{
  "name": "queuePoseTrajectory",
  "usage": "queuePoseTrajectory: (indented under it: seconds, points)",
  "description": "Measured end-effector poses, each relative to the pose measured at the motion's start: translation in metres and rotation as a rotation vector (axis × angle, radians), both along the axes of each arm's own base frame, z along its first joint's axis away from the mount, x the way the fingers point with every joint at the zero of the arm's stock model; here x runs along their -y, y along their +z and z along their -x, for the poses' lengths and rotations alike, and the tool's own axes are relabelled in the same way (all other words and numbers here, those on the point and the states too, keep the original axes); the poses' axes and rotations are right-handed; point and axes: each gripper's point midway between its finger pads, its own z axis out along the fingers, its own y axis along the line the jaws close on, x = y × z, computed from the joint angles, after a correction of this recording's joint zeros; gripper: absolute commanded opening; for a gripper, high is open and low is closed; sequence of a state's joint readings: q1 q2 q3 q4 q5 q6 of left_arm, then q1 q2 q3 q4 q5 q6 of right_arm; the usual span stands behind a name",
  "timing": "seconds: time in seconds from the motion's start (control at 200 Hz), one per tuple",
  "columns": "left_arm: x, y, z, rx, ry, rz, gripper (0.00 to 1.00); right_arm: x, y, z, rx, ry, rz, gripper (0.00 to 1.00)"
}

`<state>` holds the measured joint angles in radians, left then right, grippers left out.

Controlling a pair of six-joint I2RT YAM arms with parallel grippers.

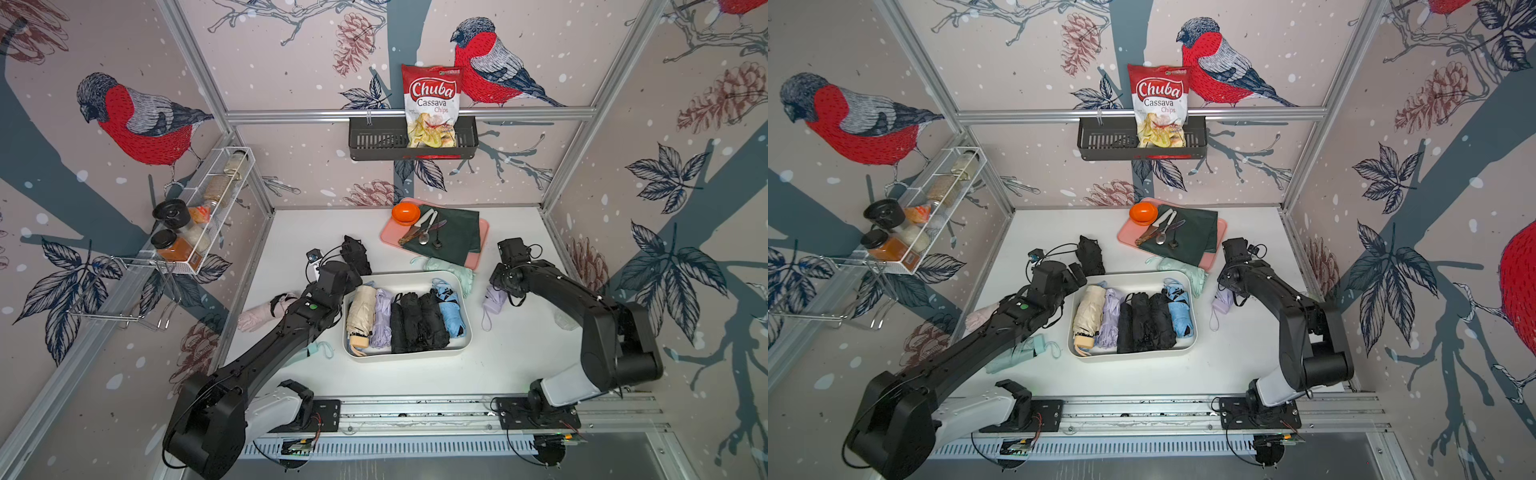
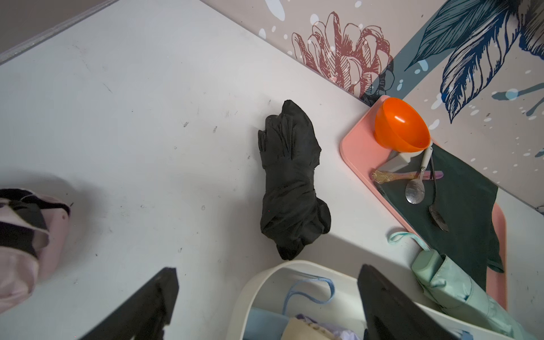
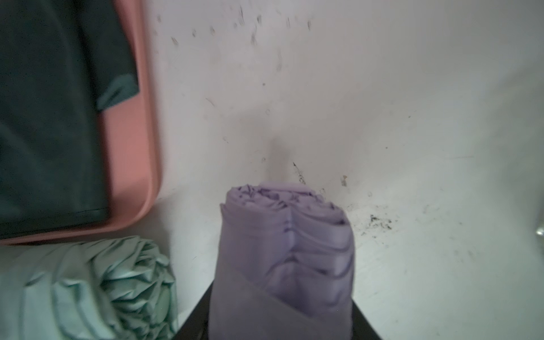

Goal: Put the umbrella into the storage box
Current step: Pick up the umbrella from the center of the board, then place the umbrella in the storage box.

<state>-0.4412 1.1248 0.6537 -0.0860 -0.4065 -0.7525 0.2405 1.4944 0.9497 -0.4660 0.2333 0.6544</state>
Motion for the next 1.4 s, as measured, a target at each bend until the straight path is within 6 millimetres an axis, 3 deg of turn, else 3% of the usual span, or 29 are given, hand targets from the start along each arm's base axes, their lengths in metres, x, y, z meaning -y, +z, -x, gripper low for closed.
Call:
queuePoseTrajectory:
  seconds: [0.265,0.375,0.46,0.65,0.885,1.01,1.176,1.401]
  points:
    - [-0.004,-0.002,0.002,0.003,0.017,-0.004,0.99,-0.031,0.077,0.011,0.144,0.045,0.005,0.31]
    - [-0.004,-0.004,0.002,0.000,0.017,-0.004,0.99,-0.071,0.103,0.021,0.199,0.132,-0.033,0.31]
    - [-0.005,-0.008,0.004,-0.002,0.017,-0.002,0.99,-0.107,0.112,0.033,0.221,0.208,-0.074,0.31]
    - [-0.007,-0.013,0.011,0.018,0.027,0.030,0.99,-0.191,0.108,0.058,0.218,0.376,-0.144,0.29]
    - [-0.014,-0.015,0.021,0.042,0.052,0.055,0.99,-0.287,0.092,0.061,0.205,0.500,-0.146,0.26]
    - [-0.018,-0.012,0.023,0.062,0.071,0.058,0.99,-0.327,0.084,0.065,0.199,0.541,-0.147,0.25]
    - [-0.025,-0.014,0.028,0.073,0.100,0.061,0.99,-0.357,0.068,0.079,0.175,0.582,-0.138,0.25]
    - [-0.029,-0.018,0.033,0.076,0.107,0.059,0.99,-0.367,0.037,0.090,0.115,0.584,-0.126,0.25]
